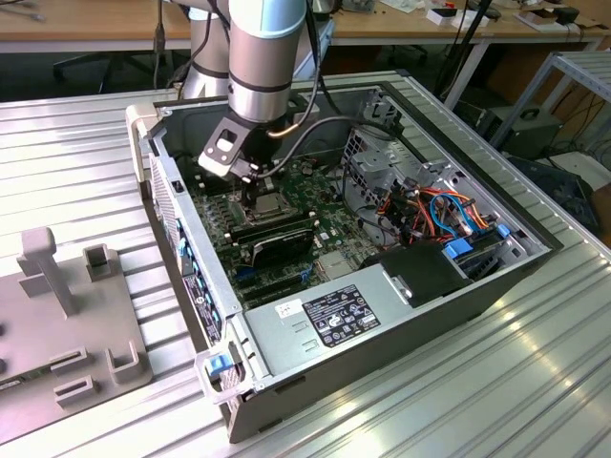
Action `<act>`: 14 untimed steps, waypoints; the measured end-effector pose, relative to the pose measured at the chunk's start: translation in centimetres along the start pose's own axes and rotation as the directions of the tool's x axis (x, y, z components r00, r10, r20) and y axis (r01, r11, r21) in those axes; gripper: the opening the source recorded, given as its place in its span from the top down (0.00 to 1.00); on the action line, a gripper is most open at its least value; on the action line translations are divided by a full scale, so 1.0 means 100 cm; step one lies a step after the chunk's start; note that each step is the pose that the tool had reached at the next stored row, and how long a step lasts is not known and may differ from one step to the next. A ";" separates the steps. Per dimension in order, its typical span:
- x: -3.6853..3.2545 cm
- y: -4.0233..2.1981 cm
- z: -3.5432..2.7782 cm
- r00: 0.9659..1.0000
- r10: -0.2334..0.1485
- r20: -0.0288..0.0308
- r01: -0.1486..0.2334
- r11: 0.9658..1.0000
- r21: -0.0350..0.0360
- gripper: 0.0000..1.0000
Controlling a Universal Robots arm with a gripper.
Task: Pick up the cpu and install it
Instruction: 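Close the cpu cover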
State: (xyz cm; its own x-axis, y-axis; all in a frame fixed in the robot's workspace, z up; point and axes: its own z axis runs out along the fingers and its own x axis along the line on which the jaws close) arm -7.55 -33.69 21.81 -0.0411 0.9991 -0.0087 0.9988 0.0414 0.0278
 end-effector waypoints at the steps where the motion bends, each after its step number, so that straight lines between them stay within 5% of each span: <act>1: 0.0000 0.0001 -0.0043 1.000 0.000 0.000 0.000 1.000 0.000 0.89; 3: -0.0001 0.0002 -0.0089 1.000 0.000 0.000 0.000 1.000 0.000 0.89; 14: -0.0062 0.0000 -0.0091 1.000 0.000 0.000 0.000 1.000 0.000 0.89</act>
State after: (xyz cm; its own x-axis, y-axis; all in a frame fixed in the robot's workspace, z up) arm -7.55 -34.30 22.73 -0.0409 0.9991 -0.0086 0.9988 0.0411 0.0277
